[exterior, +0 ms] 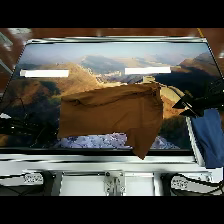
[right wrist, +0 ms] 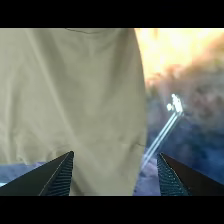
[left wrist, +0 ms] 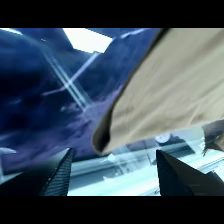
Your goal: Fold the shirts.
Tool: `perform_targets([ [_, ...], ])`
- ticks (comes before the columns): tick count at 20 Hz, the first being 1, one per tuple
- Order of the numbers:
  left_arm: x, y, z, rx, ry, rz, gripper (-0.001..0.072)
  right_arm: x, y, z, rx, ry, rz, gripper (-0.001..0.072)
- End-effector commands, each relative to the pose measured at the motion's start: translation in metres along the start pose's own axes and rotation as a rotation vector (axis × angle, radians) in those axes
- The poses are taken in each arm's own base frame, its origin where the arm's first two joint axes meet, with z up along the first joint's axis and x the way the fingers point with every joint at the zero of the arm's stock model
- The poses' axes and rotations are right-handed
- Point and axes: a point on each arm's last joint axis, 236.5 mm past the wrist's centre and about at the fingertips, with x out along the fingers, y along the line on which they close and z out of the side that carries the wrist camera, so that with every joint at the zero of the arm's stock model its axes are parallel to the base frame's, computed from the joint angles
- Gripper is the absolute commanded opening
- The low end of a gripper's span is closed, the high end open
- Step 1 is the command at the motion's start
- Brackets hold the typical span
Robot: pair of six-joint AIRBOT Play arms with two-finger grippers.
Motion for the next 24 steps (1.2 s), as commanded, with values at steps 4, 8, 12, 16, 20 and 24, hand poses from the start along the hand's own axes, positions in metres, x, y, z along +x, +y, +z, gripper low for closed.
perform_targets([
  [4, 0.028, -0.015, 0.013, 0.002, -0.041, -0.034, 0.0591, 0.004, 0.001, -0.001, -0.013, 0.002, -0.011, 0.0633],
  [8, 0.039, -0.03, 0.015, 0.02, -0.046, -0.041, 0.0166, 0.006, -0.008, -0.004, -0.014, 0.015, -0.046, 0.0634],
  [12, 0.037, -0.034, 0.014, 0.044, -0.047, -0.042, 0.0044, 0.04, -0.03, -0.042, 0.059, 0.12, -0.058, 0.0633],
  [16, 0.021, -0.048, 0.019, 0.118, -0.068, -0.052, 0.0044, 0.082, -0.026, -0.06, 0.116, 0.158, 0.013, 0.0633],
  [20, 0.009, -0.058, 0.021, 0.157, -0.093, -0.055, 0.0044, 0.118, -0.018, -0.066, 0.065, 0.205, -0.019, 0.0632],
  [24, 0.001, -0.065, 0.022, 0.183, -0.124, -0.053, 0.0044, 0.139, -0.013, -0.072, 0.043, 0.237, -0.035, 0.0333],
])
